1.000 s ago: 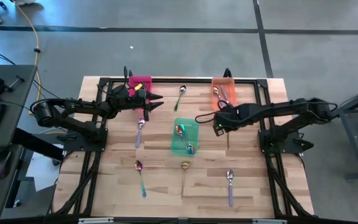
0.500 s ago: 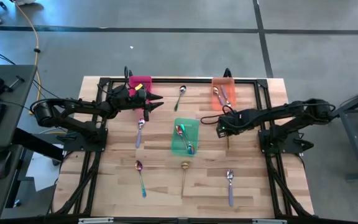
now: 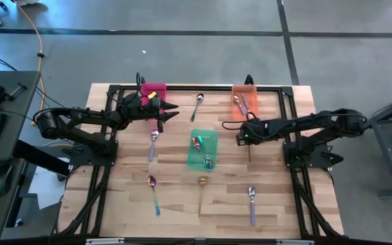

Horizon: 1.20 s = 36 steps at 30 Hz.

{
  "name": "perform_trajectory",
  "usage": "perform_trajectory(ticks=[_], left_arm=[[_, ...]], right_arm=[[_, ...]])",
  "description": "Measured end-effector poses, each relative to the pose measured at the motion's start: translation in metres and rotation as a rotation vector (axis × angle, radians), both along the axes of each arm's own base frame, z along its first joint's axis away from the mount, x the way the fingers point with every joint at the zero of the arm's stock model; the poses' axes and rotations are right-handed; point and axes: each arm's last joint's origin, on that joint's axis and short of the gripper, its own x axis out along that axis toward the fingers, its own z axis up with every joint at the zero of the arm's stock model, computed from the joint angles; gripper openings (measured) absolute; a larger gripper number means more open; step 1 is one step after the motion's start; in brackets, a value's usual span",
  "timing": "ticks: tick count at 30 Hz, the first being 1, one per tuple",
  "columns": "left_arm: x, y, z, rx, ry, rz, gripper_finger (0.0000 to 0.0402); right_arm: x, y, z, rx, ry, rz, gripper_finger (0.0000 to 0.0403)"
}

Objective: Sort silverware by color (type)
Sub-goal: Put the top gold spoon in the pink bin

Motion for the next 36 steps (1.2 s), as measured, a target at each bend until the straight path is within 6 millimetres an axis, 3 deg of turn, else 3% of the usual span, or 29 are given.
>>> perform_trajectory(ticks=[9, 14, 21, 29, 36], left_arm=[[0.000, 0.000, 0.000, -0.001, 0.001, 0.000, 0.0126], [0.000, 0.000, 0.000, -0.025, -0.001, 0.002, 0.0126], [0.002, -0.003, -0.001, -0.107, -0.009, -0.013, 0.0135], [0.010, -0.019, 0.000, -0.178, -0.028, -0.096, 0.0181], [0.030, -0.035, 0.021, -0.148, -0.085, -0.171, 0.0217]], right_arm=[[-0.001, 0.000, -0.004, -0.049, -0.005, 0.071, 0.0007], [0.010, -0.002, 0.000, -0.099, -0.110, 0.170, 0.0004], [0.030, -0.005, 0.029, -0.264, -0.390, 0.331, 0.0001], [0.046, -0.007, 0.071, -0.548, -0.724, 0.483, 0.0000], [0.052, -0.007, 0.102, -0.788, -0.961, 0.588, 0.0000]])
